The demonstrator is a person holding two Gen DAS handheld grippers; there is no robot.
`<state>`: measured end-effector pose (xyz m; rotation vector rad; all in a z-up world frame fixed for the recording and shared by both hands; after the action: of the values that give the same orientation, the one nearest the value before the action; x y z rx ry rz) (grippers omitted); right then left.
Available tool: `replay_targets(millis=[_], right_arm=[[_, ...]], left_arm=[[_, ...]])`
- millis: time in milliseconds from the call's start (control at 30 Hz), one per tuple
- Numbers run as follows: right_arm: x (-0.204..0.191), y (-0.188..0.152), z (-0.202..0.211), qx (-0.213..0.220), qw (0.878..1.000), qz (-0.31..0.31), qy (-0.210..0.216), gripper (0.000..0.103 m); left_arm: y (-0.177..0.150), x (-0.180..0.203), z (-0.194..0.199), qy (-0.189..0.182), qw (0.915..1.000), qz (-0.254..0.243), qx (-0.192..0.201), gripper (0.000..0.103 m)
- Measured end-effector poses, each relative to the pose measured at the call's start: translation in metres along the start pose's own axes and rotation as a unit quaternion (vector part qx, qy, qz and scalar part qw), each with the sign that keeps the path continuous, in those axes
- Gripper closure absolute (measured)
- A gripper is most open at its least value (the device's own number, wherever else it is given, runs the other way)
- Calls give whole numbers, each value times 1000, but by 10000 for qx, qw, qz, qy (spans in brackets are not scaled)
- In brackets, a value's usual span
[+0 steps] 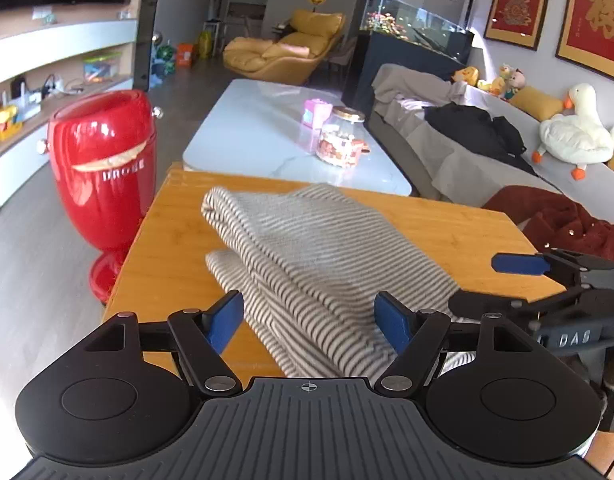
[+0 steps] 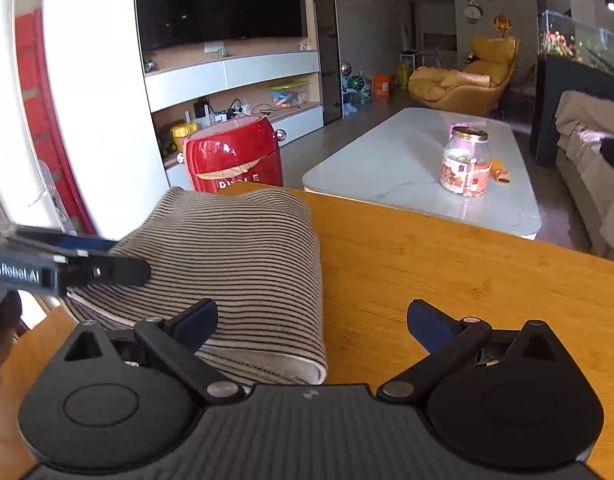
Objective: Fold clothes
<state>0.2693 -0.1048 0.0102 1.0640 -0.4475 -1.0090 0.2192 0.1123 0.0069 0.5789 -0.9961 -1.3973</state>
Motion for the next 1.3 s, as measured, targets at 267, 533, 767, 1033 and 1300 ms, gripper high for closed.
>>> replay_targets(millis=[267,533,767,1033,1300], right_arm=[[-3,-24,-17,-261,9975,-506,407,31],[8,1,-67,34,9983,-552,166,34],[20,14,-100,68,9968,-759,222,34],[28,14,-77,253,9963,-754,328,32],[65,63,-107,402,9872,-1345,756,16]], left_arm=[[-40,-4,-14,-840,9939,569,-439,45],[-12,-18,-59,-469,9983,326,-150,46],[-6,-18,-76,22,9995,319,-41,41],[-6,-1,-60,177,9998,-17,-100,46],[69,-19,-24,-270,9943,764,686,10]])
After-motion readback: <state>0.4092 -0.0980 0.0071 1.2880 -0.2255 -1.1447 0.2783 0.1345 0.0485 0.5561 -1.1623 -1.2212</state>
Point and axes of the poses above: each gripper's, at about its wrist camera, not at the fingertips, and z roughly against the way its jaws point, x to its right, y to its top, the point moved 4 cm from there along -z, roughly the way its jaws point, and after that the axes turned 8 degrees about x, right-handed, at the moved point
